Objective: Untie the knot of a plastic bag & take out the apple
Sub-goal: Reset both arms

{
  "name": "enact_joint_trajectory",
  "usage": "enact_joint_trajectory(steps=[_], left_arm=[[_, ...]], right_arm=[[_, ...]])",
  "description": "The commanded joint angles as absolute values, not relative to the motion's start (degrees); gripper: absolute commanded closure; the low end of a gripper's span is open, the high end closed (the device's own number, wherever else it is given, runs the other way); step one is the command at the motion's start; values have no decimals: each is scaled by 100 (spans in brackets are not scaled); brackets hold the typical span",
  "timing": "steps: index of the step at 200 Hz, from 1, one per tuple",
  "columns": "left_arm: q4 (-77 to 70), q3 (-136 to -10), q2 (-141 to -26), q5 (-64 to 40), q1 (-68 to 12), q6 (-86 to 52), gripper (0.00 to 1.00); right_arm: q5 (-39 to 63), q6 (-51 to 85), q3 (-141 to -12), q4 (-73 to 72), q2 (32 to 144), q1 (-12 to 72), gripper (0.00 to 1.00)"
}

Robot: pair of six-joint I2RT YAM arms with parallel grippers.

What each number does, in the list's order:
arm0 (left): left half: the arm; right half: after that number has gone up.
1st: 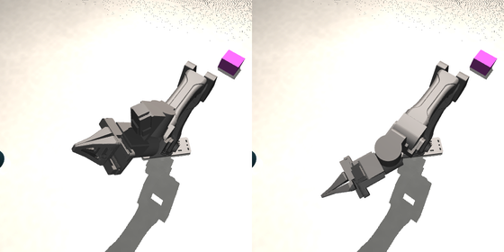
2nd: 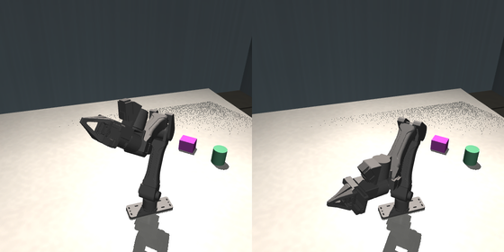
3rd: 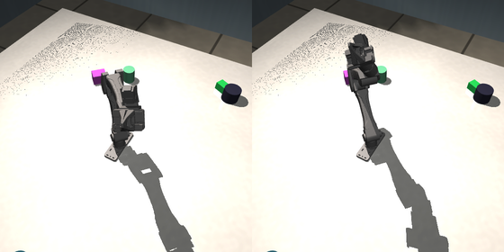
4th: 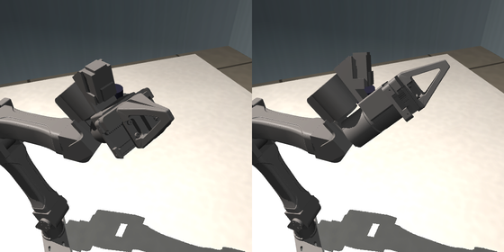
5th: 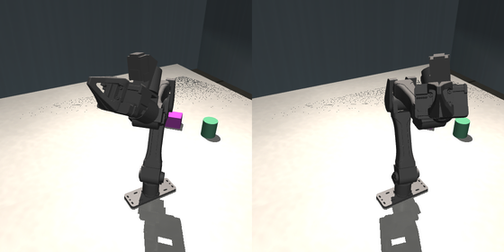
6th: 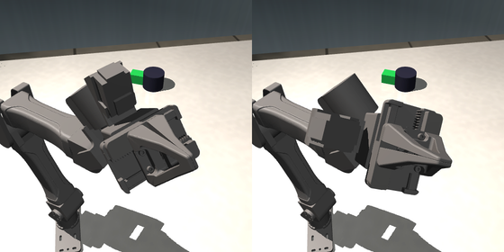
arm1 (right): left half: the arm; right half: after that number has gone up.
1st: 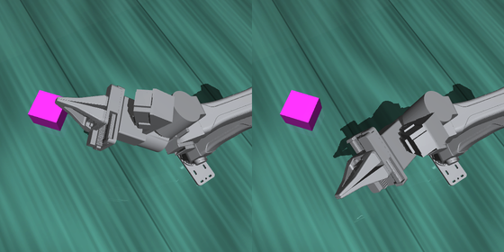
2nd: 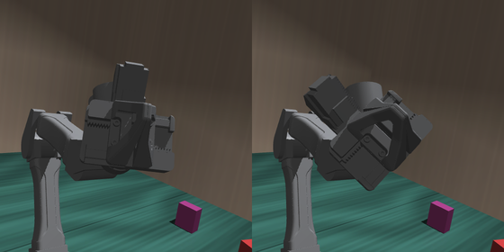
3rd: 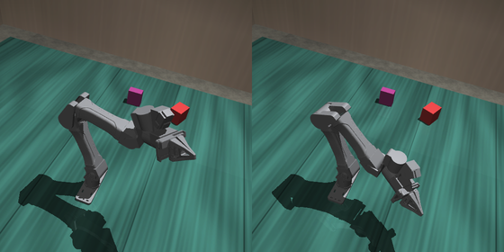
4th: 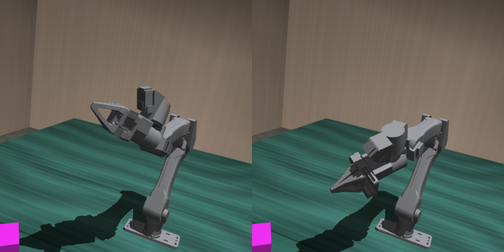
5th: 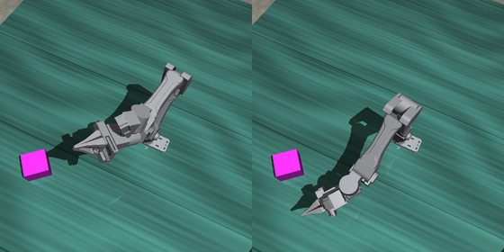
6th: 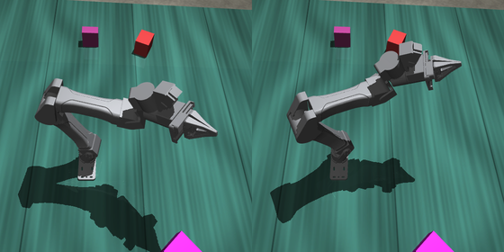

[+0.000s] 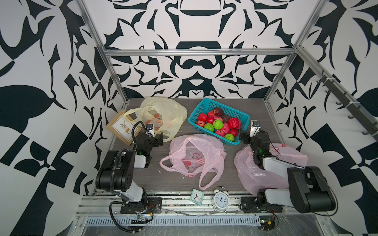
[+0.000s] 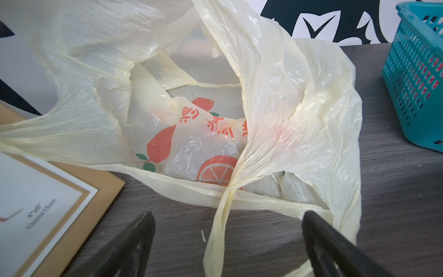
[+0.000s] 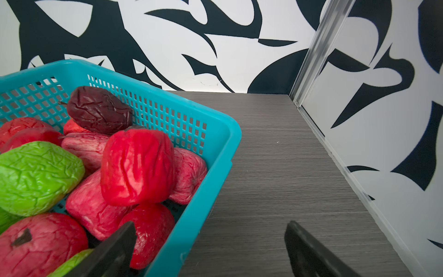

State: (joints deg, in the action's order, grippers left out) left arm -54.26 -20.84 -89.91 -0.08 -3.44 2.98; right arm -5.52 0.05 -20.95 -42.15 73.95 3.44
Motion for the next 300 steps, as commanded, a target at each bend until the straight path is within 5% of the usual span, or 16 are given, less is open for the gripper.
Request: enact_joint_trajectory(steps=[1,55,100,220,258,300], left_arm=[[-5445,-2034,-8948,-90,-343,285,0],[-5432,-2039,-8949,-97,-343,284,1],[-5397,-2050,-8949,-118,-342,295,1],[-5370,-2069,-8944,-59,-299,186,0],[-5404,-2058,-8941,-53,-299,187,1],[-5383,-2066,-8950,-62,-299,196,1]], right_arm=[[-515,97,-1892,-4222,7171,319,1],[-1679,441,-766,-6683,7928,329,2],[-1717,427,-1810,-5829,8985,408,4],[-1901,276,-1907,-5510,8923,587,1],[-791,-167,-1973,-5378,8921,582,1],[-776,-165,-1971,-5370,8921,580,1]])
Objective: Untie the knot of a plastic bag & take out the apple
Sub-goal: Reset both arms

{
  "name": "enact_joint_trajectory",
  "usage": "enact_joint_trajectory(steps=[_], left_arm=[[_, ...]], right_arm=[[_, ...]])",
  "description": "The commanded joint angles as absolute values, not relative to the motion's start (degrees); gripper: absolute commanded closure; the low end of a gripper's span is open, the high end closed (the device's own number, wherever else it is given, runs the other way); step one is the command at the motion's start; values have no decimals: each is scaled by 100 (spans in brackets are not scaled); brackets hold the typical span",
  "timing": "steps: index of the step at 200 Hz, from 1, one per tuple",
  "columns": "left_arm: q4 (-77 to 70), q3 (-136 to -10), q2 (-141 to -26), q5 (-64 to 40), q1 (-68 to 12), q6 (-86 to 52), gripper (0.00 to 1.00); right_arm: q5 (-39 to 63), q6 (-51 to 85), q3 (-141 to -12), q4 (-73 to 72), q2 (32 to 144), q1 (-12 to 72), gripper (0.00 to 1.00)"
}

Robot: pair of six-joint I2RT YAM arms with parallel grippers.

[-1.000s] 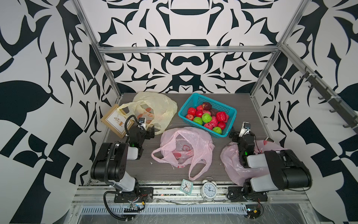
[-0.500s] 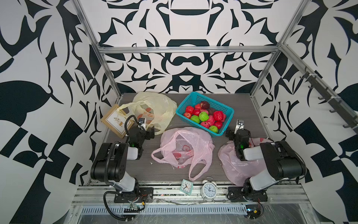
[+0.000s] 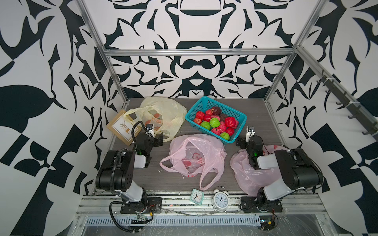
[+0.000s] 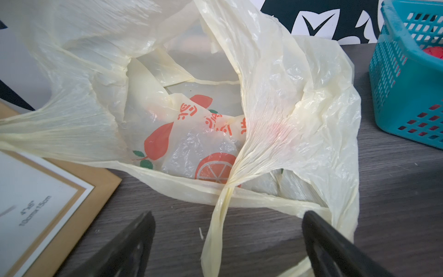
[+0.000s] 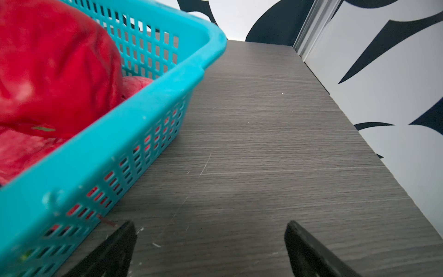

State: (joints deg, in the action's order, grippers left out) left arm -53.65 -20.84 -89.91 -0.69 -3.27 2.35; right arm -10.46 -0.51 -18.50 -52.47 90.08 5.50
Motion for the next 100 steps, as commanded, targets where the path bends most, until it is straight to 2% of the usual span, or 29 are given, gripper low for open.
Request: enact_joint_trajectory(steps=[1,100], left_arm=[[-5381,-2066,-8953,-62,-299,195,1],[-5314,-2109,-8962,-109,-298,202,1]], right_arm=[[-775,-166,-1970,-5375,8921,580,1],[-749,-167,-1993,-5366,8944,582,1]])
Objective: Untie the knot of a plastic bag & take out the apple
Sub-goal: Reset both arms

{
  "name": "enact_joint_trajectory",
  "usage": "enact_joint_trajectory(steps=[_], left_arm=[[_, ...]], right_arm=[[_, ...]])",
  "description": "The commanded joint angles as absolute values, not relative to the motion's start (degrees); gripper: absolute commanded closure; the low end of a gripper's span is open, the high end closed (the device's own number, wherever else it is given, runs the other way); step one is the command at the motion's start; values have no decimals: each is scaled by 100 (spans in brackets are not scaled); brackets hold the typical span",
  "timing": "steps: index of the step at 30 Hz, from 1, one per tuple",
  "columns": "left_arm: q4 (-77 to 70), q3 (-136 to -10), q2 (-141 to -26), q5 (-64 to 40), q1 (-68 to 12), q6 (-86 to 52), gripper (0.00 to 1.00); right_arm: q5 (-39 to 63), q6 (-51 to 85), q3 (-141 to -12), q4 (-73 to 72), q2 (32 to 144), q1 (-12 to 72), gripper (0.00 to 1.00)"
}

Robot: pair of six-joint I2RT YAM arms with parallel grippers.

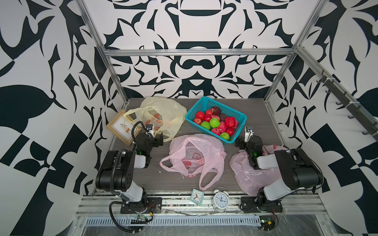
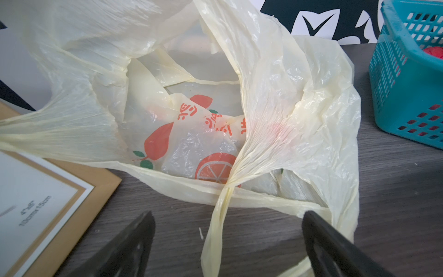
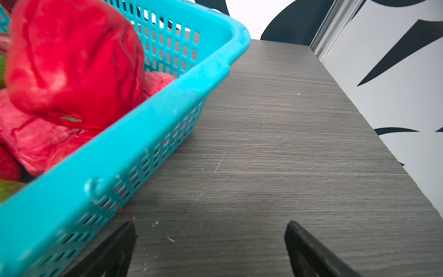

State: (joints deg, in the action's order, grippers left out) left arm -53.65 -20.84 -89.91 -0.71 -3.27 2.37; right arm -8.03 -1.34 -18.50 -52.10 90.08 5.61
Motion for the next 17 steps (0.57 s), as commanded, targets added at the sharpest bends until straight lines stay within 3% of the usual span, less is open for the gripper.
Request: enact_joint_trajectory(steps=[1,17], left_arm=[[-5311,-2109,-8959,-107,-299,207,1],[-5281,-2120,-8961,-105,-299,204,0]], right_arm=[[-748,-167,-1994,-5364,8946,586,1],[-717,-162,-2014,-5309,8932,563,1]])
